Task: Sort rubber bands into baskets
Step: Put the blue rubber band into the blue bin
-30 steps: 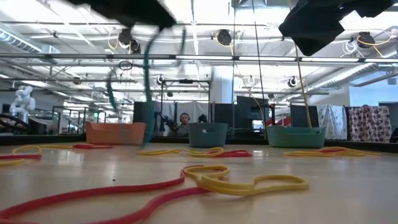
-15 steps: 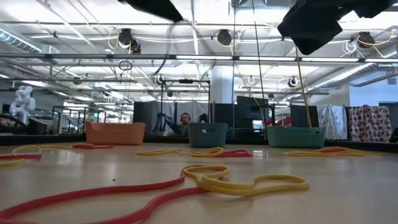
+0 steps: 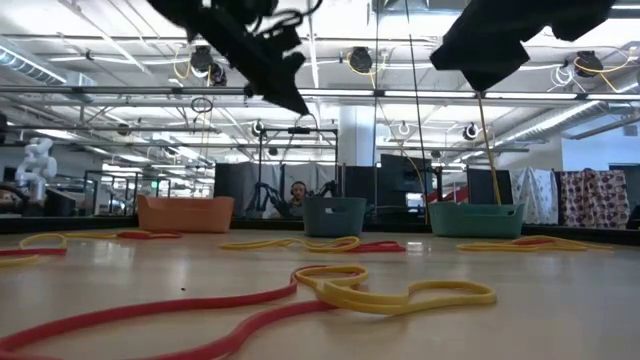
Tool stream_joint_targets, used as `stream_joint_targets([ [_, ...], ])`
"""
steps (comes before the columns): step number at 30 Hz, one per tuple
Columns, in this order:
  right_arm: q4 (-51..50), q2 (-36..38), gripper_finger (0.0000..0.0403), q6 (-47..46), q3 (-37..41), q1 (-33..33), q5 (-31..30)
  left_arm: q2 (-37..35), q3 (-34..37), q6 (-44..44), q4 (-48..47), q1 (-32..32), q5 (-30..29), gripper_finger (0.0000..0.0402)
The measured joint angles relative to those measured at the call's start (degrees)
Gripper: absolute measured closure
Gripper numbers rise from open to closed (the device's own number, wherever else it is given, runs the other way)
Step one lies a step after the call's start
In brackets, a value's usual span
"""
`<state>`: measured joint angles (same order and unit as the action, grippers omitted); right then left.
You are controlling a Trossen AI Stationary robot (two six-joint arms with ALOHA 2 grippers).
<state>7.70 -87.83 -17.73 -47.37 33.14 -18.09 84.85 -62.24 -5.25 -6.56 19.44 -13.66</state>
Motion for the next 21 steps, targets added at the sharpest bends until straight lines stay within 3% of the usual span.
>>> stream_joint_targets([
  [5,-1.13,0.00,0.0225,3.02,0.01,-0.23,0.17,3.79,-0.02,1.97,6.69,6.75,7.69,0.0401],
  [11,-2.89,0.00,0.0225,5.13,0.02,-0.22,0.20,9.48,-1.73,5.09,7.36,8.76,13.28,0.0401],
  [21,-2.75,0.00,0.0225,4.10,0.02,-0.21,0.20,13.44,-1.73,6.35,6.05,6.86,12.55,0.0395],
])
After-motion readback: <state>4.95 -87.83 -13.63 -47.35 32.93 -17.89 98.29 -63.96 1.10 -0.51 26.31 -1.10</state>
